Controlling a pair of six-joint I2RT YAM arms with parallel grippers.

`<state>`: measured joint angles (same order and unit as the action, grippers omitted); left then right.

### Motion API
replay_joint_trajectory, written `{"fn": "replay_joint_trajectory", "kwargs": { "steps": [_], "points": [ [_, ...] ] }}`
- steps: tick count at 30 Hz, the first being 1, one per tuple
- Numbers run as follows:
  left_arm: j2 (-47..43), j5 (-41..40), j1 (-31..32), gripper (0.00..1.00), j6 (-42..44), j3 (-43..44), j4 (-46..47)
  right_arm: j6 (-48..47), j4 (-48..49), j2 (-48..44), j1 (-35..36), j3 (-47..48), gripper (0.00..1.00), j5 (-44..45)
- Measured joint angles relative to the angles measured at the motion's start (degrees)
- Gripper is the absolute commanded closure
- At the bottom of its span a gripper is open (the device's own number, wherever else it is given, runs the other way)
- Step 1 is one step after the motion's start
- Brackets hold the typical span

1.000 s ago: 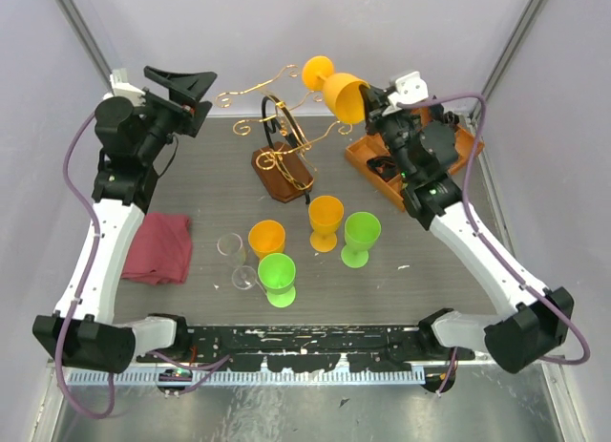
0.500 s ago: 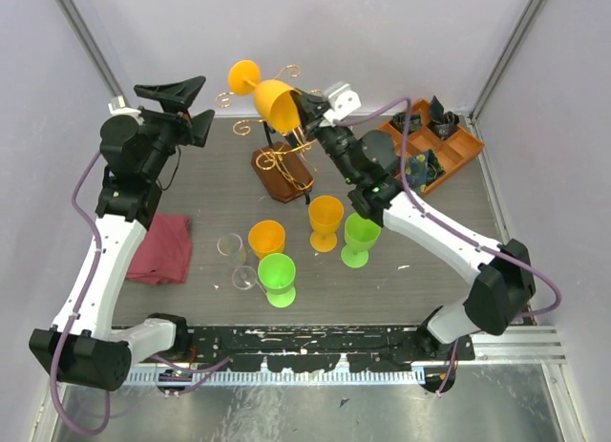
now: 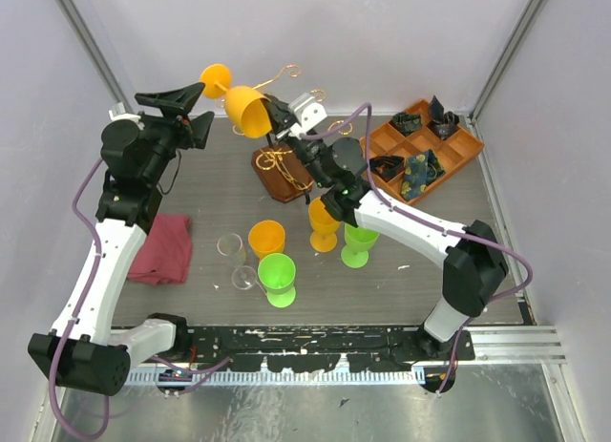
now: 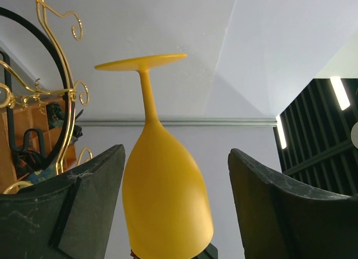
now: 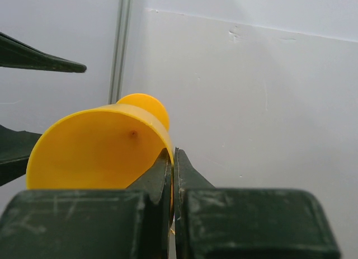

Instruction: Place the wine glass upside down on the wine glass rack

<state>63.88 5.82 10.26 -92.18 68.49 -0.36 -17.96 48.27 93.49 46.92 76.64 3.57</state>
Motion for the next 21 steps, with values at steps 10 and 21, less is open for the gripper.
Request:
{"fn": "replay_joint_trajectory", "kwargs": {
  "steps": [10, 21],
  "points": [
    [0.1, -0.3, 0.0, 0.30, 0.6, 0.0, -0.8, -0.4, 1.9, 0.3, 3.0, 0.0, 0.99, -0.4],
    [0.6, -0.3, 0.0, 0.36, 0.6, -0.8, -0.9, -0.6, 1.9, 0.3, 4.3, 0.0, 0.99, -0.9]
  ]
}}
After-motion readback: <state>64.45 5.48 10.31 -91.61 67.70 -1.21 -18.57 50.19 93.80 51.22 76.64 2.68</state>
